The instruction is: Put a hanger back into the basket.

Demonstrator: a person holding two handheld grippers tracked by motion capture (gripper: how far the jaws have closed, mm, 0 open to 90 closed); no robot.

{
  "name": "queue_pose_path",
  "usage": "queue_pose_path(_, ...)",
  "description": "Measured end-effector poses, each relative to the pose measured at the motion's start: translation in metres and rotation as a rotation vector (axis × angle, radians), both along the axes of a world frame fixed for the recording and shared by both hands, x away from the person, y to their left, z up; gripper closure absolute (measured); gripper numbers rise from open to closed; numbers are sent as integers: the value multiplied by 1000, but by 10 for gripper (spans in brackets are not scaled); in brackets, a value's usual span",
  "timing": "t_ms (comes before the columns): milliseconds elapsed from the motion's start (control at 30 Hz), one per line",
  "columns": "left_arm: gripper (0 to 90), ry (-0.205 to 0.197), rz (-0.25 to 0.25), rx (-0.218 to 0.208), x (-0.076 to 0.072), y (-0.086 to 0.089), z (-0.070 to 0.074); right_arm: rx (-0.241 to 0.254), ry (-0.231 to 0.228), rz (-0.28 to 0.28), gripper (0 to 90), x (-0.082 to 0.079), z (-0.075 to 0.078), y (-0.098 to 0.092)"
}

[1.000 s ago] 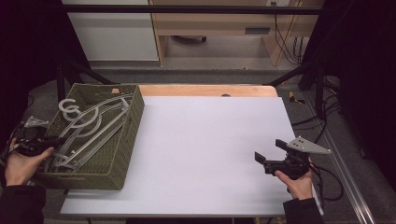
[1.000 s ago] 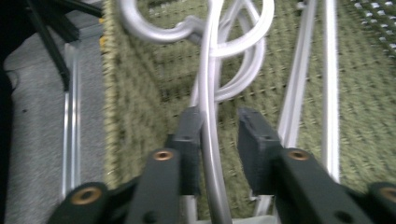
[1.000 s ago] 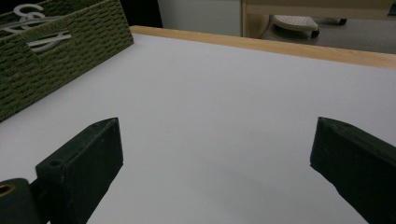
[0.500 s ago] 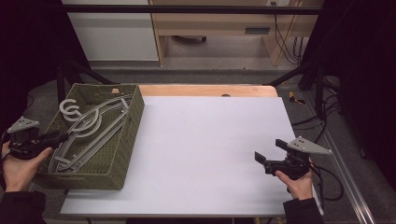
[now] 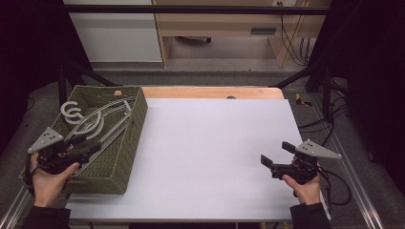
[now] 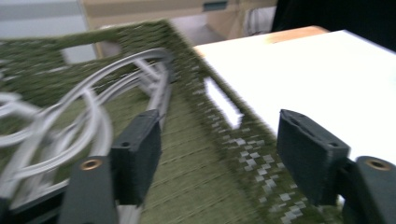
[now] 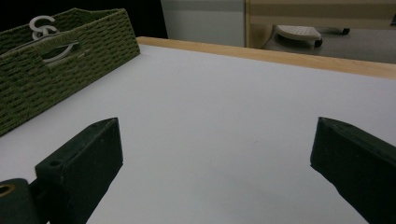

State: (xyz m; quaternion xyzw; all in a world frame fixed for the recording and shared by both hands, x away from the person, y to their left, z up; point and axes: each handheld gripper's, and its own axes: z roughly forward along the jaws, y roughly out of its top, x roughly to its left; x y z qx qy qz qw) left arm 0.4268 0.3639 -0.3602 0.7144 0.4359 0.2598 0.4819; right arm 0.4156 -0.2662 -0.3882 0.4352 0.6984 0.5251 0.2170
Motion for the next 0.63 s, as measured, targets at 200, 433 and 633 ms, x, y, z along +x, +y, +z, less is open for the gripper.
queue_pose_path(200, 165, -52, -69, 9, -9, -28, -2, 2, -10, 10, 27, -1, 0, -1)
queue_pose_path(433, 99, -55, -105, 23, -13, -51, -6, 4, -24, 41, 26, -3, -1, -1)
queue_pose_path(633, 87, -65, -141, 26, -16, -63, -11, 6, -30, 73, 29, -4, -2, 0)
